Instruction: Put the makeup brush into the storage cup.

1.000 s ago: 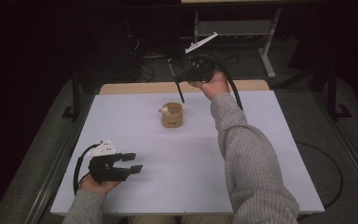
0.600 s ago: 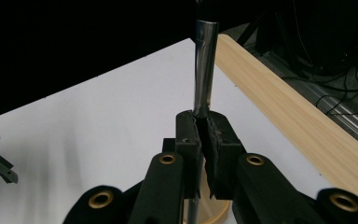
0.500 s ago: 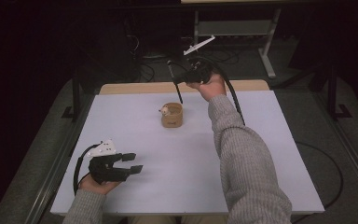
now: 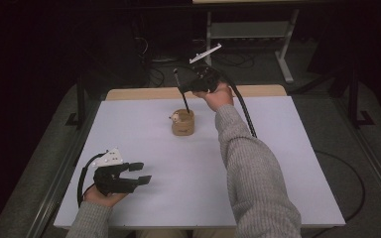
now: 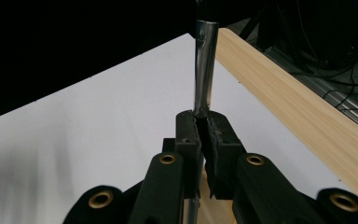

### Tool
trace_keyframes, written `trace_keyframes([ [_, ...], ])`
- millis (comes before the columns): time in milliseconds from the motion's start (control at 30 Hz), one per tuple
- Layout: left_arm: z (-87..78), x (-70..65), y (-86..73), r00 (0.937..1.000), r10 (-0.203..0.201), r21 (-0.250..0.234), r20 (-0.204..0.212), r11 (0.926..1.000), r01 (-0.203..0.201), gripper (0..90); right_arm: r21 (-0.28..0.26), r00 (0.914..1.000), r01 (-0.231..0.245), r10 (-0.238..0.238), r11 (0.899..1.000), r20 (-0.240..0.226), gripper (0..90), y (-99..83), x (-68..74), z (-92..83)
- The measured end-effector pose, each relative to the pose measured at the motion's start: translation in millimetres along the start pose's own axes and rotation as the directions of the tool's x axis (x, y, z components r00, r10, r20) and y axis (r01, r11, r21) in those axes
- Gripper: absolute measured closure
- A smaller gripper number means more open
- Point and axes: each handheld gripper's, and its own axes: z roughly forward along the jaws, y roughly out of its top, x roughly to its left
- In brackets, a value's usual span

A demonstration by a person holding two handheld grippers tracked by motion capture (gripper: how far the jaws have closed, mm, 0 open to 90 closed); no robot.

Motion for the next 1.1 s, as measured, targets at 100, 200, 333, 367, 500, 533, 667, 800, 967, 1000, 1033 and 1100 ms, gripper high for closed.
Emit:
trace_keyframes([
  [100,-0.4,0.4,-0.2,1.0,0.0,0.001,-0.001,1.0,0.0,40.8,0.006,1.0,0.0,0.0,1.0,0.004,83.6,-1.6,-1.2,4.1],
  [200,-1.0,0.4,-0.1,1.0,-0.002,-0.002,-0.001,1.0,0.002,40.5,0.007,1.0,-0.007,0.007,1.0,0.003,83.5,-2.3,-1.6,8.1],
  [333,-0.8,-0.2,0.2,1.0,-0.003,-0.001,-0.006,1.0,0.003,39.8,0.003,1.0,-0.007,0.007,1.0,0.002,83.5,-3.2,-1.5,12.9],
  [367,-0.8,-0.3,0.4,1.0,-0.001,0.0,-0.007,1.0,0.001,39.5,0.001,1.0,-0.008,0.008,1.0,-0.001,83.5,-3.5,-1.4,13.9],
  [500,-1.4,-0.4,0.4,1.0,0.0,0.0,-0.007,1.0,0.0,39.2,0.004,0.9999,-0.013,0.013,1.0,-0.001,83.5,-4.9,-1.8,17.3],
  [533,-1.5,-0.2,0.4,1.0,0.001,0.001,-0.007,1.0,-0.001,39.1,0.003,0.9999,-0.012,0.012,1.0,-0.002,83.5,-5.0,-1.9,17.9],
  [667,-0.9,-0.5,0.5,1.0,0.001,-0.001,-0.006,1.0,-0.001,38.7,0.002,0.9999,-0.013,0.013,1.0,0.001,83.5,-5.8,-2.3,19.3],
  [800,-0.7,-0.5,0.5,1.0,0.004,0.0,-0.007,1.0,-0.004,38.6,0.005,0.9999,-0.017,0.017,1.0,0.0,83.5,-7.2,-2.4,22.1],
  [967,-1.5,-0.1,0.4,1.0,0.001,-0.001,-0.006,1.0,-0.001,38.5,0.004,0.9998,-0.018,0.018,1.0,0.001,83.5,-8.9,-2.2,25.1],
  [1000,-1.4,-0.1,0.4,1.0,0.001,-0.002,-0.005,1.0,-0.001,38.5,0.004,0.9998,-0.02,0.02,1.0,0.001,83.5,-9.6,-2.2,25.7],
  [1033,-1.4,-0.2,0.5,1.0,0.002,-0.001,-0.005,1.0,-0.003,38.4,0.005,0.9997,-0.023,0.023,1.0,0.003,83.5,-10.5,-2.1,26.3],
  [1100,-1.4,-0.4,0.6,1.0,0.003,-0.002,-0.005,1.0,-0.003,38.4,0.004,0.9997,-0.026,0.026,1.0,0.003,83.5,-11.9,-2.1,27.2],
])
